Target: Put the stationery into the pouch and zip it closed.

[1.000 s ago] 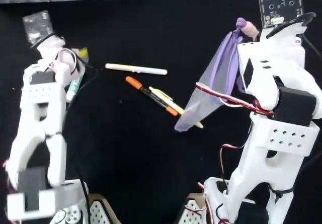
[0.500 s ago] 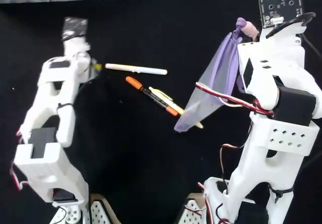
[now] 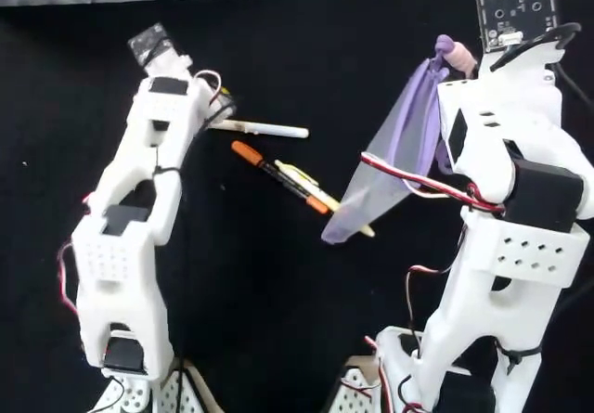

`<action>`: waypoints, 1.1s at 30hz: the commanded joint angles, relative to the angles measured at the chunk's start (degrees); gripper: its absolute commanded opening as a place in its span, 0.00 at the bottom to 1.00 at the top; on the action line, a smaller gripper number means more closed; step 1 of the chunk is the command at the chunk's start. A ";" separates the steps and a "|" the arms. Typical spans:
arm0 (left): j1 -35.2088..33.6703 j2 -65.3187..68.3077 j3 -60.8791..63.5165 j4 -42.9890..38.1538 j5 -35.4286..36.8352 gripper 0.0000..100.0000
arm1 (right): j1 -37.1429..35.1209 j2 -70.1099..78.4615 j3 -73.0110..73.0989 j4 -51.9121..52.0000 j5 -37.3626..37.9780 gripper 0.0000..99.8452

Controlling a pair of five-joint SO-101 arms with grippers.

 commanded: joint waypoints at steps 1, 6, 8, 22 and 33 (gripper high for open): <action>1.71 6.33 -21.76 15.82 8.88 0.25 | 0.53 -0.40 -0.40 0.18 0.00 0.01; 1.89 17.76 -40.31 23.91 15.12 0.25 | 0.53 -0.40 0.40 0.09 0.00 0.01; 1.98 22.59 -46.20 25.14 16.79 0.25 | 0.53 -0.40 1.19 -0.09 0.00 0.01; 0.92 47.47 -73.98 28.48 22.33 0.24 | 0.53 -0.40 1.80 -0.18 0.00 0.01; -0.84 49.76 -75.21 36.57 22.07 0.11 | 0.62 -0.40 1.54 -0.18 0.00 0.01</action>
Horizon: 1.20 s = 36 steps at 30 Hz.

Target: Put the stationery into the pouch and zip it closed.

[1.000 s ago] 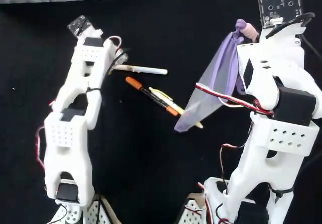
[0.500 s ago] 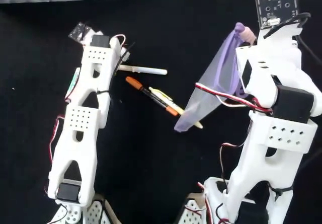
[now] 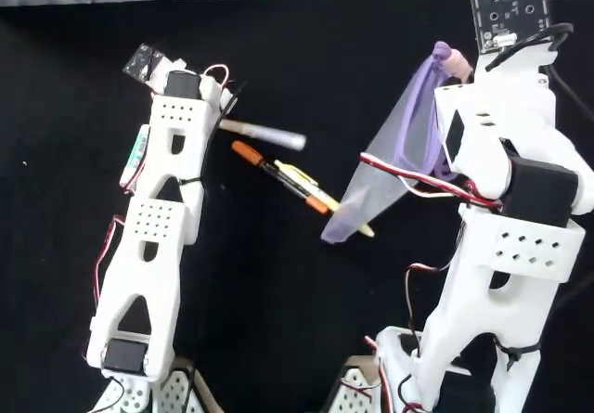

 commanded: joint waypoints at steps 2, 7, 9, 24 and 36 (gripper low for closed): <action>-1.80 0.35 -0.66 6.59 0.18 0.11 | 0.62 -0.48 -0.92 -0.18 0.00 0.01; -1.89 -0.09 -1.80 8.88 0.18 0.09 | 0.62 -3.38 -0.40 0.09 0.00 0.01; -2.24 -2.20 -1.71 8.88 0.00 0.04 | 0.62 -5.05 -0.40 0.18 0.00 0.01; -2.42 -25.41 -1.63 1.41 -4.04 0.03 | 0.18 -3.12 0.13 0.53 0.79 0.01; 8.40 -42.81 -1.63 6.95 -21.54 0.03 | 0.09 -3.03 0.48 0.53 0.79 0.01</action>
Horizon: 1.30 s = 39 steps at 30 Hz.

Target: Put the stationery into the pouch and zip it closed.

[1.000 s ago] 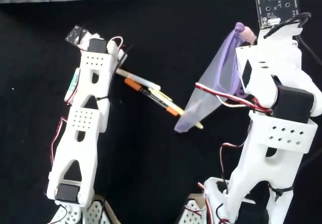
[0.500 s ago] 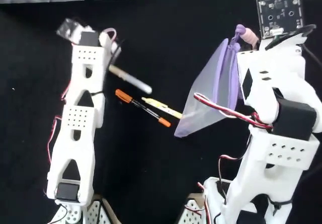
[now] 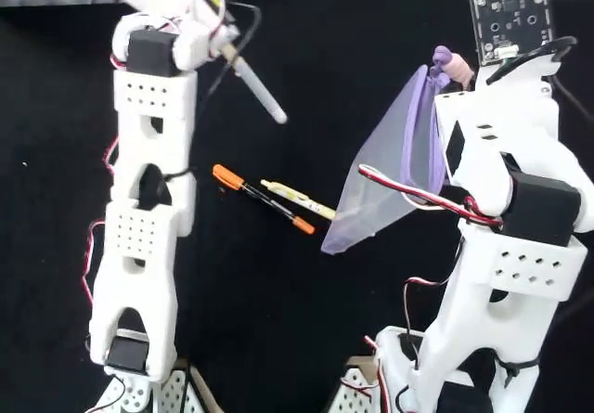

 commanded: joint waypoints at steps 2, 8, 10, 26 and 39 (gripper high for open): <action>6.81 -10.81 -1.36 6.42 -3.96 0.03 | 0.00 0.13 -0.22 -0.44 0.35 0.01; 11.47 -21.36 -1.19 8.09 -7.47 0.03 | -3.25 0.22 0.04 -0.44 0.26 0.01; 12.18 -24.97 -1.10 8.18 -9.49 0.03 | -4.31 0.22 -0.04 -0.53 0.35 0.01; 18.95 -48.35 10.33 8.26 -11.43 0.03 | -10.55 6.20 0.48 -4.22 -0.18 0.01; 19.65 -69.71 35.56 5.71 -11.69 0.03 | -14.77 5.67 -4.79 0.79 -0.18 0.01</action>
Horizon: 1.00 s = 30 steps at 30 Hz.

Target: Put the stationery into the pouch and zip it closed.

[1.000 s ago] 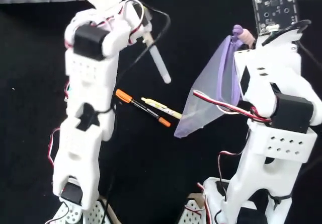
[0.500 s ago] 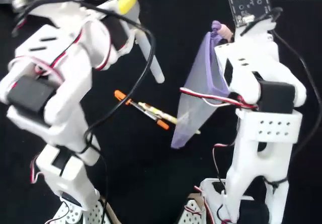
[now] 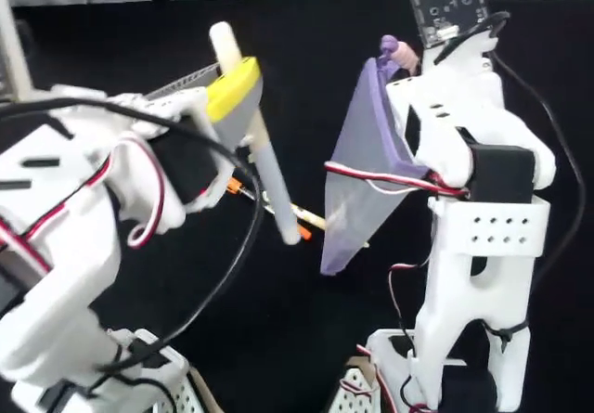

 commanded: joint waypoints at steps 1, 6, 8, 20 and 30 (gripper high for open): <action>-2.68 -4.92 4.09 -1.41 -0.70 0.03 | -4.84 -0.13 -7.78 6.15 0.18 0.01; -8.66 -9.85 4.26 -1.67 -0.62 0.03 | -11.87 0.40 -22.37 15.56 0.09 0.01; -10.51 -12.66 4.09 -1.76 -0.35 0.03 | -14.59 0.57 -26.68 17.93 -0.70 0.01; -11.56 -22.42 6.29 -5.71 -0.62 0.03 | -23.03 15.08 -46.55 25.93 -6.68 0.01; -22.90 -23.74 24.31 -11.25 -7.47 0.03 | -27.69 21.85 -49.63 26.37 -9.14 0.01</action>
